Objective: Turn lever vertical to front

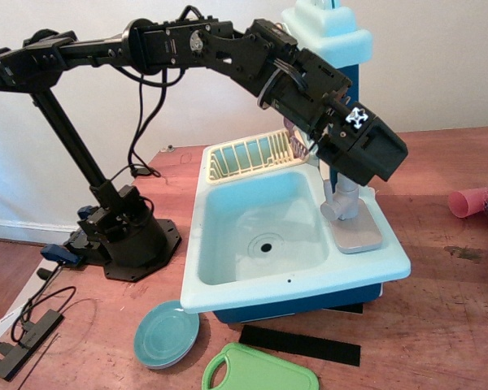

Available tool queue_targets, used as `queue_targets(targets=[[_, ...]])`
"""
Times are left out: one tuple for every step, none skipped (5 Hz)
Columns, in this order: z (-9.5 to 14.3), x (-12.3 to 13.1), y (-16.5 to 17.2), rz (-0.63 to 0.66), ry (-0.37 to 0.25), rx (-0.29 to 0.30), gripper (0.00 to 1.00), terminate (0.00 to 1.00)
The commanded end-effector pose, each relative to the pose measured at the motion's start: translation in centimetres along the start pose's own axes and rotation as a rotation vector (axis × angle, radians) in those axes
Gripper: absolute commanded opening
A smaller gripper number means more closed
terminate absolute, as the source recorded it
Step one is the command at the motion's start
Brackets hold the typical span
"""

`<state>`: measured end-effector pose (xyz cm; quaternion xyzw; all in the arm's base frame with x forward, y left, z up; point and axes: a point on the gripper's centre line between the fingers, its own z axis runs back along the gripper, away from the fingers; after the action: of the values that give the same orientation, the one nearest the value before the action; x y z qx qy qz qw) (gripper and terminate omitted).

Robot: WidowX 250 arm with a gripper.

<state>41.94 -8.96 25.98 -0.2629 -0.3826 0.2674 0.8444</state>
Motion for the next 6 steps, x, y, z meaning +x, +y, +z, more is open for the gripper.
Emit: queue_targets(targets=[[0.0, 0.0, 0.0, 0.0, 0.0, 0.0, 1.0, 0.0], [-0.4, -0.4, 0.7, 0.011, -0.005, -0.004, 1.0, 0.0], [-0.7, -0.2, 1.1, 0.021, -0.014, 0.002, 1.0, 0.0], [-0.6, -0.6, 2.2, 0.035, -0.031, 0.001, 1.0, 0.0], [-0.3, -1.2, 3.6, 0.052, -0.046, 0.008, 1.0, 0.0], [0.4, -1.3, 5.0, 0.064, -0.079, 0.024, 1.0, 0.0]])
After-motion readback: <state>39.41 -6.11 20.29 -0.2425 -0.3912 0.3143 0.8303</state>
